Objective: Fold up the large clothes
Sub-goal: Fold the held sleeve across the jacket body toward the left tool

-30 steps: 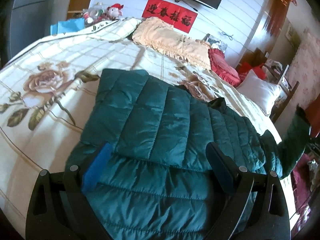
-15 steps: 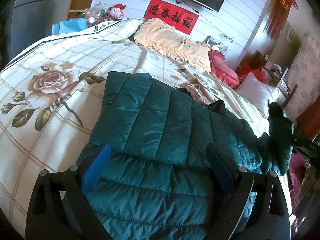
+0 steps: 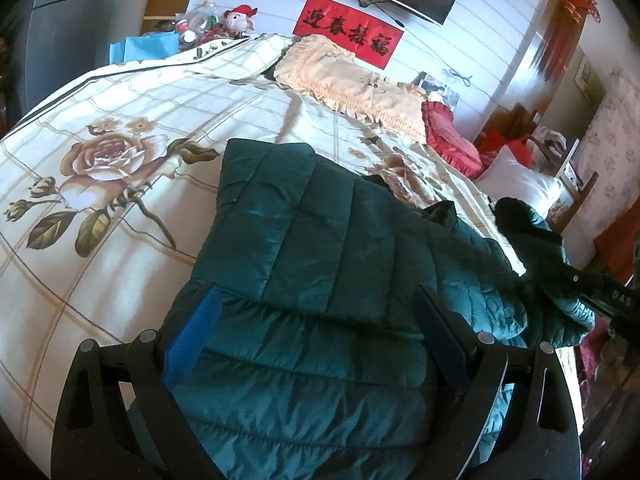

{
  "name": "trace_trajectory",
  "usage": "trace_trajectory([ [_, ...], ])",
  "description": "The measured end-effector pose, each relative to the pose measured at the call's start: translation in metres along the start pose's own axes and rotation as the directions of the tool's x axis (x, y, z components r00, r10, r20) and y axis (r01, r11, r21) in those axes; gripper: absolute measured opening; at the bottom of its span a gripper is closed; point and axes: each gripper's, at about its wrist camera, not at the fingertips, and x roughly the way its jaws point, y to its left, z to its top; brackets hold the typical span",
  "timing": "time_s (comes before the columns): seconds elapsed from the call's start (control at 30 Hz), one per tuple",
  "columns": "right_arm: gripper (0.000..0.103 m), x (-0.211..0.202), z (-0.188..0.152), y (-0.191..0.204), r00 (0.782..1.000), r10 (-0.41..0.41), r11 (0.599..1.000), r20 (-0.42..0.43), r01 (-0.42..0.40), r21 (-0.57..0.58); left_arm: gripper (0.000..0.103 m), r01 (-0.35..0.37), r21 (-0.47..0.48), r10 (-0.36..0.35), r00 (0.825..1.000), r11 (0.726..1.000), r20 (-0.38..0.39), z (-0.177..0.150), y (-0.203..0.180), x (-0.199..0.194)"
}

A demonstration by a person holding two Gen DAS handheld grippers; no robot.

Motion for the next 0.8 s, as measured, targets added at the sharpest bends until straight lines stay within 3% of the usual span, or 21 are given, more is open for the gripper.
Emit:
trace_trajectory([
  [0.3, 0.012, 0.048, -0.019, 0.021, 0.987, 0.111, 0.993, -0.12, -0.106, 0.045, 0.096, 0.0, -0.042, -0.001, 1.0, 0.999, -0.028, 0.0, 0.01, 0.005],
  [0.5, 0.013, 0.088, -0.037, 0.027, 0.974, 0.125, 0.99, -0.189, -0.112, 0.081, 0.096, 0.019, -0.072, -0.023, 0.998, 0.997, -0.052, 0.001, 0.014, 0.006],
  [0.57, 0.022, 0.087, -0.038, 0.025, 0.971, 0.15, 0.986, -0.188, -0.132, 0.105, 0.096, 0.032, -0.081, -0.037, 0.998, 0.996, -0.058, 0.002, 0.014, 0.005],
  [0.63, 0.056, 0.078, -0.038, 0.028, 0.966, 0.187, 0.979, -0.178, -0.168, 0.119, 0.096, 0.049, -0.094, -0.055, 0.997, 0.994, -0.059, 0.003, 0.013, 0.004],
  [0.67, 0.063, 0.072, -0.039, 0.03, 0.967, 0.189, 0.978, -0.171, -0.171, 0.117, 0.096, 0.056, -0.098, -0.061, 0.996, 0.994, -0.057, 0.003, 0.012, 0.004],
  [0.7, 0.067, 0.065, -0.039, 0.033, 0.97, 0.181, 0.981, -0.164, -0.166, 0.102, 0.096, 0.062, -0.1, -0.068, 0.996, 0.993, -0.056, 0.004, 0.01, 0.003],
  [0.8, 0.067, 0.048, -0.041, 0.04, 0.973, 0.159, 0.987, -0.168, -0.153, 0.046, 0.096, 0.093, -0.087, -0.099, 0.993, 0.992, -0.057, 0.007, -0.002, 0.001],
])
